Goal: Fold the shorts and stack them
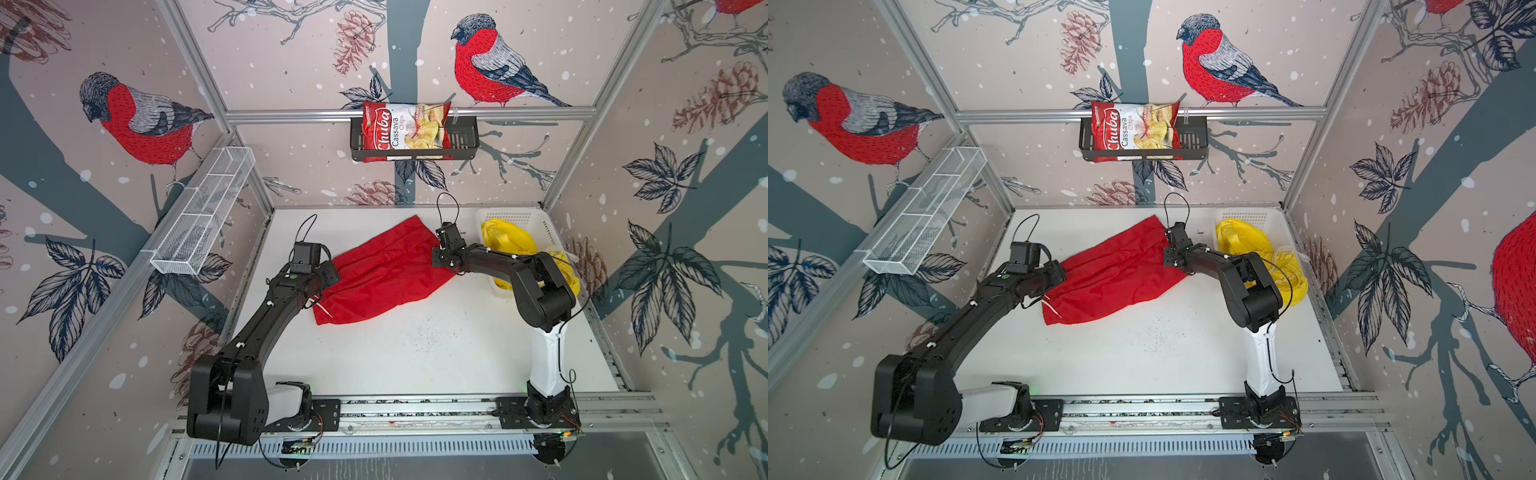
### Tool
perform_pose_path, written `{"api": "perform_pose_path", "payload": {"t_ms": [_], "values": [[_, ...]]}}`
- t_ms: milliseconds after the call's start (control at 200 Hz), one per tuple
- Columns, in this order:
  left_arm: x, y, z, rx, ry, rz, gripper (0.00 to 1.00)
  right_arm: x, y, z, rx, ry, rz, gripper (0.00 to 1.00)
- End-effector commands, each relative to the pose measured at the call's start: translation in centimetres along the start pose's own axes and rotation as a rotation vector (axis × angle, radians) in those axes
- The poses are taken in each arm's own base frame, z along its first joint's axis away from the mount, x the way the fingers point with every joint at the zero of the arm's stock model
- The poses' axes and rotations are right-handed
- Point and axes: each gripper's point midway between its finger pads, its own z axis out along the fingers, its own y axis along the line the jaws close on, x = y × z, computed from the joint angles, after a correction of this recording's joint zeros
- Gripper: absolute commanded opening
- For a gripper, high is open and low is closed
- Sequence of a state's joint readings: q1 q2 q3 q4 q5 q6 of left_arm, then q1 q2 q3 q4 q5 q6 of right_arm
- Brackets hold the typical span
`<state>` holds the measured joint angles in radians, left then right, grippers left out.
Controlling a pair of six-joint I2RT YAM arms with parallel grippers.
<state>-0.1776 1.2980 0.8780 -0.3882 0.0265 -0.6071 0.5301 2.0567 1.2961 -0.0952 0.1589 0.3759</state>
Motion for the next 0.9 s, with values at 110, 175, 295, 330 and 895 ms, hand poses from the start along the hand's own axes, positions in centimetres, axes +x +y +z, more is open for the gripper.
{"api": "perform_pose_path", "payload": {"t_ms": [110, 175, 295, 330, 895], "values": [[3.8, -5.8, 1.9, 0.105, 0.093, 0.158, 0.63, 5.8, -0.5, -2.8, 0.061, 0.031, 0.042, 0.4], [5.0, -6.7, 2.6, 0.135, 0.121, 0.176, 0.63, 9.0, -0.6, -4.2, 0.066, 0.08, 0.081, 0.4], [6.5, -7.7, 3.4, 0.192, 0.156, 0.18, 0.62, 16.0, -0.1, -7.2, 0.057, 0.171, 0.163, 0.4], [6.9, -8.0, 3.5, 0.211, 0.164, 0.186, 0.61, 17.5, 0.1, -7.9, 0.042, 0.19, 0.177, 0.4], [6.5, -8.9, 8.1, 0.09, 0.146, 0.264, 0.47, 9.3, 6.4, -8.7, -0.184, 0.097, 0.078, 0.3]]}}
